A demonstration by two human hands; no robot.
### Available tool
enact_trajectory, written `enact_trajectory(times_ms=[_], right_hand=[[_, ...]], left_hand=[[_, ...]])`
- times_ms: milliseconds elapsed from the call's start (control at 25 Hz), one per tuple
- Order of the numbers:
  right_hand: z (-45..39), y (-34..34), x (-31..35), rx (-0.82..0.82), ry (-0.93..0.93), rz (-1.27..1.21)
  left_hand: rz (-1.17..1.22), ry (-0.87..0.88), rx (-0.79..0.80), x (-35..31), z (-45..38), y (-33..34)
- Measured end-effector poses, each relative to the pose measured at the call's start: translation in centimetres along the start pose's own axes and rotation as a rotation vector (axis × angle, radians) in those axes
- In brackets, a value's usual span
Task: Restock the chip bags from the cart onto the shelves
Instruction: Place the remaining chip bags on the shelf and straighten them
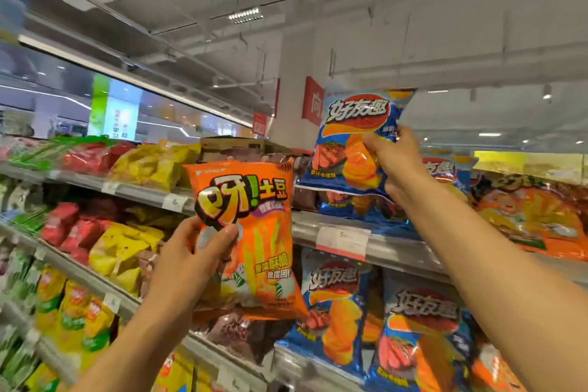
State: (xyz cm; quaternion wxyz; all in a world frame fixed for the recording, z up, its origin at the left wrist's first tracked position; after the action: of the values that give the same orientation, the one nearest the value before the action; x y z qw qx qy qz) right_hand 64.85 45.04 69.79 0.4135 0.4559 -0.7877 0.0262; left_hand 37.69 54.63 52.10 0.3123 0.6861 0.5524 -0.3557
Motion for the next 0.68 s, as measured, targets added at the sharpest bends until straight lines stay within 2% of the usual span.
enact_trajectory(times_ms=[200,400,520,680], right_hand=[[-2.4,1.6,-4.9,-0.067,0.053,0.200],[-1.5,1.4,-8.4,-0.095,0.248,0.308],[-1.2,0.6,-8.6,-0.205,0.268,0.401],[-1.3,0.8,-8.6,-0.182,0.367,0.475]], left_hand=[[0.054,0.002,0.114,3.4,-5.8,-0.5],[0.127,-0.051,0.315,6.8,-10.1,-1.0],[0.179,-0.042,0.378,7.8,-11.3,-0.3],[0.219,-0.050,0.472,8.4,-11.5,1.0]])
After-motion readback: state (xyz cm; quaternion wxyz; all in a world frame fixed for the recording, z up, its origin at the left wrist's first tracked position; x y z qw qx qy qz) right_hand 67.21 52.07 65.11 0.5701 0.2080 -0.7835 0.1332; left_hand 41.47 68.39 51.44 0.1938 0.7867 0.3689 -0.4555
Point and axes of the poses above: each hand's wrist, its own z-axis away from the middle knuckle, its own y-axis out of the palm, x = y × z, the point moved 3 cm from there along -z, towards the middle knuckle, and after that the axes turned 11 degrees about -z, right-handed, at the moved point
